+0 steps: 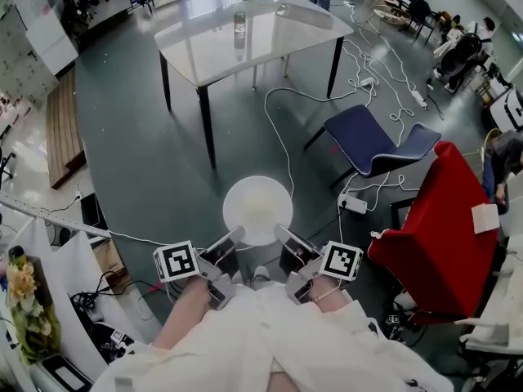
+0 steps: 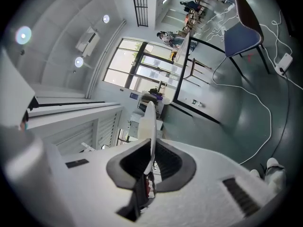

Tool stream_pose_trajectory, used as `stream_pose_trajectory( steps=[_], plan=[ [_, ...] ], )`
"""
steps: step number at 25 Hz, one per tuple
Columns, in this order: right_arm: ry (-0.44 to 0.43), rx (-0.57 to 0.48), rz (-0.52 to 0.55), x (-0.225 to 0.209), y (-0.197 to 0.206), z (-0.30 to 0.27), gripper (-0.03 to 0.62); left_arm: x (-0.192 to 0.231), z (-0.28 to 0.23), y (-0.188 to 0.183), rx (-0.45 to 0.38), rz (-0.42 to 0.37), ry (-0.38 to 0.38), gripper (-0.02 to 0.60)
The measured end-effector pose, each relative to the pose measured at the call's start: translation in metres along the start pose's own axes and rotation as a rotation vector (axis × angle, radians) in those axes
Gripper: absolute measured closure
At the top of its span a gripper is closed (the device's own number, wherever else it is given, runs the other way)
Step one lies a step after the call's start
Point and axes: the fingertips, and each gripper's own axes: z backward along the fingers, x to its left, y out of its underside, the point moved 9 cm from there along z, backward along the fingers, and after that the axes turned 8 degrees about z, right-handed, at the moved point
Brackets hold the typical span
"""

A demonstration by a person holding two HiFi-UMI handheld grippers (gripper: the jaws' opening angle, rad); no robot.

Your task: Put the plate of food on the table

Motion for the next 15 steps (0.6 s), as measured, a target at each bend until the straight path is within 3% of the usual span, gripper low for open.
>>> stream_pose_trajectory(
  steps=[7,10,15],
  plan=[
    [0.003,-0.004,-0.107,-0.016,-0.006,0.012,0.580,0.000,-0.019,0.008,0.014,0.010,-0.008,0.557],
    [0.005,0.005,-0.099,-0.024,-0.015,0.020,0.580,0.001,-0.030,0.013,0.017,-0.013,-0.009,0.557],
    [-0.010,0.046,-0.087,-0.042,-0.029,0.024,0.580,0.005,-0.045,0.023,-0.025,0.023,-0.005,0.555]
  ],
)
